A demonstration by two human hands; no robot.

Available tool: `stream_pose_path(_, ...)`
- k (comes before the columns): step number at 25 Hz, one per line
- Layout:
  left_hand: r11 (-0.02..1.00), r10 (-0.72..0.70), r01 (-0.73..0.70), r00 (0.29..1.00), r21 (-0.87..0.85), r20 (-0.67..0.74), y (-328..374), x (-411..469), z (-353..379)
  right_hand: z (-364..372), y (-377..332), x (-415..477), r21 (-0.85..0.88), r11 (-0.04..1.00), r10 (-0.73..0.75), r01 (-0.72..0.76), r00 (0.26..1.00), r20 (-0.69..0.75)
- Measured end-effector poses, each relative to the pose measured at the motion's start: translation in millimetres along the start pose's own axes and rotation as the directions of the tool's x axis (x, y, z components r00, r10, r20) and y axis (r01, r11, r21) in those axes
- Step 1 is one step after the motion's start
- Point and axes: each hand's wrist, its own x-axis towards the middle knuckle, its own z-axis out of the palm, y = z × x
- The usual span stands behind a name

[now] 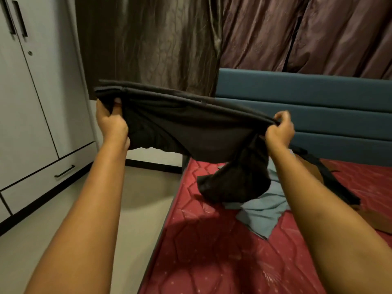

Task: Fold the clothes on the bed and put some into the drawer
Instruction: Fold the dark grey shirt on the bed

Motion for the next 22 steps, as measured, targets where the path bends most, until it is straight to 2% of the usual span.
stream_pose_path(2,0.995,-0.046,0.054,0.995,-0.089,0.089,-11.0,2.4,4.8,-30.3,-35.0,22.6,0.007,0.945,-0.32,0.328,0.926,-0.2)
stream_pose_path(4,0.988,-0.072,0.095,0.982,-0.121,0.177,-21.2,5.1,8.3,-62.8,-34.0,29.8,-0.17,0.833,-0.553,0.526,0.797,-0.244)
stream_pose_path(6,0.99,-0.117,0.132,0.964,-0.046,0.238,-33.3,3.3,-0.8,-91.0,3.2,20.4,-0.468,0.664,-0.704,0.582,0.699,-0.129)
stream_pose_path(7,0.984,-0.179,0.17,0.947,0.054,0.269,-44.9,-3.1,-12.2,-103.3,31.5,6.3,-0.573,0.574,-0.721,0.586,0.693,-0.014)
stream_pose_path(8,0.963,-0.254,0.214,0.928,0.166,0.274,-58.9,-14.4,-28.3,-111.5,66.9,-11.3,-0.616,0.516,-0.672,0.595,0.727,0.14)
stream_pose_path(9,0.92,-0.343,0.271,0.907,0.283,0.244,-78.1,-28.8,-51.4,-116.7,99.7,-34.7,-0.608,0.515,-0.528,0.605,0.782,0.331)
stream_pose_path(10,0.86,-0.441,0.35,0.876,0.371,0.195,-100.4,-50.7,-80.6,-121.2,133.5,-65.5,-0.595,0.559,-0.255,0.577,0.803,0.54)
stream_pose_path(11,0.786,-0.53,0.42,0.835,0.454,0.146,-128.1,-73.2,-118.2,-121.9,164.1,-95.8,-0.61,0.597,0.108,0.522,0.701,0.705)
stream_pose_path(12,0.673,-0.64,0.506,0.764,0.54,0.082,-154.7,-98.1,-159.9,-120.8,192.0,-124.7,-0.641,0.601,0.447,0.476,0.465,0.764)
stream_pose_path(13,0.524,-0.733,0.569,0.68,0.634,-0.005,-177.9,-124.2,-201.4,-119.0,213.5,-153.0,-0.673,0.59,0.671,0.445,0.193,0.716)
stream_pose_path(14,0.37,-0.776,0.582,0.622,0.725,-0.103,-195.1,-143.2,-237.8,-115.1,230.0,-175.3,-0.676,0.592,0.76,0.439,-0.023,0.65)
stream_pose_path(15,0.223,-0.766,0.535,0.613,0.815,-0.192,-206.3,-150.8,-267.9,-110.3,238.9,-188.6,-0.674,0.587,0.784,0.448,-0.109,0.611)
stream_pose_path(16,0.096,-0.718,0.487,0.637,0.868,-0.278,-212.2,-144.3,-287.4,-104.4,240.7,-192.4,-0.685,0.575,0.792,0.448,-0.092,0.604)
stream_pose_path(17,0.031,-0.669,0.461,0.669,0.887,-0.324,-213.8,-130.3,-295.1,-99.8,238.9,-190.0,-0.722,0.559,0.795,0.408,-0.018,0.606)
stream_pose_path(18,0.049,-0.641,0.478,0.688,0.877,-0.339,-213.7,-114.6,-290.0,-95.7,235.9,-183.7,-0.777,0.552,0.803,0.302,0.057,0.593)
stream_pose_path(19,0.111,-0.604,0.464,0.733,0.879,-0.311,-209.2,-99.5,-272.8,-92.1,231.5,-176.6,-0.803,0.552,0.804,0.225,0.115,0.584)
stream_pose_path(20,0.164,-0.563,0.385,0.793,0.908,-0.235,-204.1,-91.4,-247.9,-90.3,228.9,-168.7,-0.82,0.546,0.799,0.172,0.185,0.572)
stream_pose_path(22,0.265,-0.551,0.229,0.833,0.936,-0.048,-204.7,-108.7,-190.9,-91.1,235.0,-156.6,-0.855,0.468,0.756,0.225,0.399,0.519)
